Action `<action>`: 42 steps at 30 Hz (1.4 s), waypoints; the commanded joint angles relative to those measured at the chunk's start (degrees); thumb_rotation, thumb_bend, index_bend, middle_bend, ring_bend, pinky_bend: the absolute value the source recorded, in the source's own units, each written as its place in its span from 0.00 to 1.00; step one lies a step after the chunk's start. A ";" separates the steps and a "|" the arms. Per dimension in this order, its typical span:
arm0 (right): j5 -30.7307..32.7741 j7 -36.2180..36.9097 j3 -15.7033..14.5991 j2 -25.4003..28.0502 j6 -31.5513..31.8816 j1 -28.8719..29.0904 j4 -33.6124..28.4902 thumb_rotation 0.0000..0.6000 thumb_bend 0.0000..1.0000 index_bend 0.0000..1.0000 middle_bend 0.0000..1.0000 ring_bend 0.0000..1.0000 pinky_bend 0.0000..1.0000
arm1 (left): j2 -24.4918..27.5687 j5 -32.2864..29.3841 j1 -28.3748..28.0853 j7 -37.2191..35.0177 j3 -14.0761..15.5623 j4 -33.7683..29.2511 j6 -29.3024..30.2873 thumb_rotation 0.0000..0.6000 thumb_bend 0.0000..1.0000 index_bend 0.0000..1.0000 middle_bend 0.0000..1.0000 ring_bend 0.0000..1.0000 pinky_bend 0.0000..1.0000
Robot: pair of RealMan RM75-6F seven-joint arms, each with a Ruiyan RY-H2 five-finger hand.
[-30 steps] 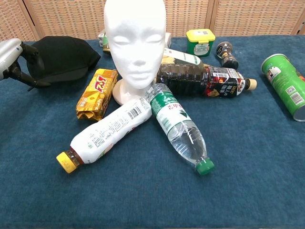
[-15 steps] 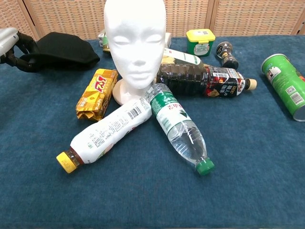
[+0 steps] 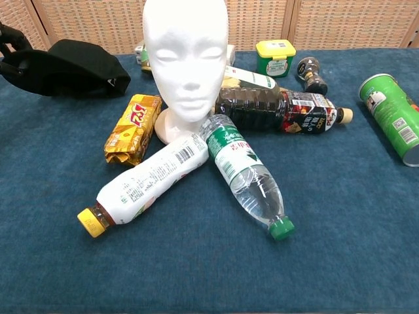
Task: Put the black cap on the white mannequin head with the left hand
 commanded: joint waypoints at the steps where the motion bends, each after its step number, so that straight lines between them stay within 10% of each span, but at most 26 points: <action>1: -0.06 0.10 0.02 0.02 0.09 -0.03 0.04 1.00 0.12 0.45 0.46 0.48 0.50 | 2.35 1.79 1.42 -0.11 0.85 -2.55 3.30 1.00 0.55 0.70 0.52 0.48 0.77; 42: -0.86 2.11 0.09 -0.66 0.77 -0.20 1.42 1.00 0.12 0.45 0.46 0.48 0.50 | 13.69 5.11 -1.58 7.21 -5.09 -21.05 18.32 1.00 0.52 0.77 0.56 0.51 0.78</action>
